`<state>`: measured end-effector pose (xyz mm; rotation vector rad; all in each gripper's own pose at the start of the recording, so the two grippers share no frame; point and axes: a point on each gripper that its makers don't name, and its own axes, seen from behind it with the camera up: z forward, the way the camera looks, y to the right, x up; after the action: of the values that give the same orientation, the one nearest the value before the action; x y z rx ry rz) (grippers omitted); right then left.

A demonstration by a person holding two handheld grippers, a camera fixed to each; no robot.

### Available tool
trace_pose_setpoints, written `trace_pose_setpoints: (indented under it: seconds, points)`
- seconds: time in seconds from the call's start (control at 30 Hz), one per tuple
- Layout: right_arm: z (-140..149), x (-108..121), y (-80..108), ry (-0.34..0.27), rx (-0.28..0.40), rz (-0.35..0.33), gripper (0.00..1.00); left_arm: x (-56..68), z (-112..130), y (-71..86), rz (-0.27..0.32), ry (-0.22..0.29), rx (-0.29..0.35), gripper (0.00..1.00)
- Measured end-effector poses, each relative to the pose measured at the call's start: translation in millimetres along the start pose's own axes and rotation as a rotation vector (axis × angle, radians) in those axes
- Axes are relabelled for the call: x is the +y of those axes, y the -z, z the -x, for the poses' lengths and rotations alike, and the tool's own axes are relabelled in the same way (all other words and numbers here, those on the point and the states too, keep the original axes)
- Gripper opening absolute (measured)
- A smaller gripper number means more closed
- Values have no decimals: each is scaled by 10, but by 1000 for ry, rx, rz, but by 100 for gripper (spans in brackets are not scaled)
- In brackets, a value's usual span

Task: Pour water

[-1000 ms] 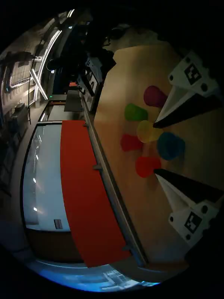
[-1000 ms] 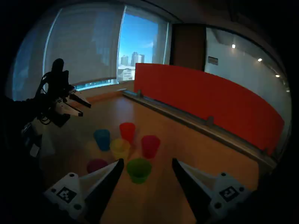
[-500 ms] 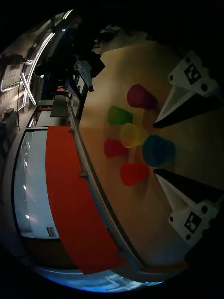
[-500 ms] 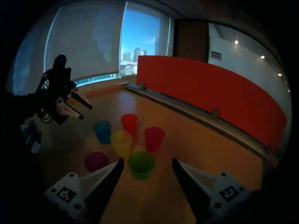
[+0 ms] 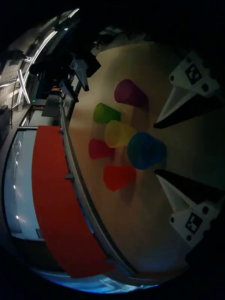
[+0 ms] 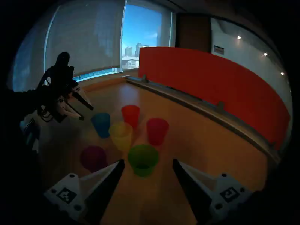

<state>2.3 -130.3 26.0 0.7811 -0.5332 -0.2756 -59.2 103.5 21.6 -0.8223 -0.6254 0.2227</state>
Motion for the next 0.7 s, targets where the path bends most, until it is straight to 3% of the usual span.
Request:
trace_pose_setpoints:
  seconds: [0.37, 0.7]
  points:
    - [153, -39, -174, -16, -38, -24, 99, -44, 122, -123, 23, 34, -35, 80]
    - [212, -55, -314, -9, -58, -36, 100, -52, 202, -278, 42, 35, -65, 80]
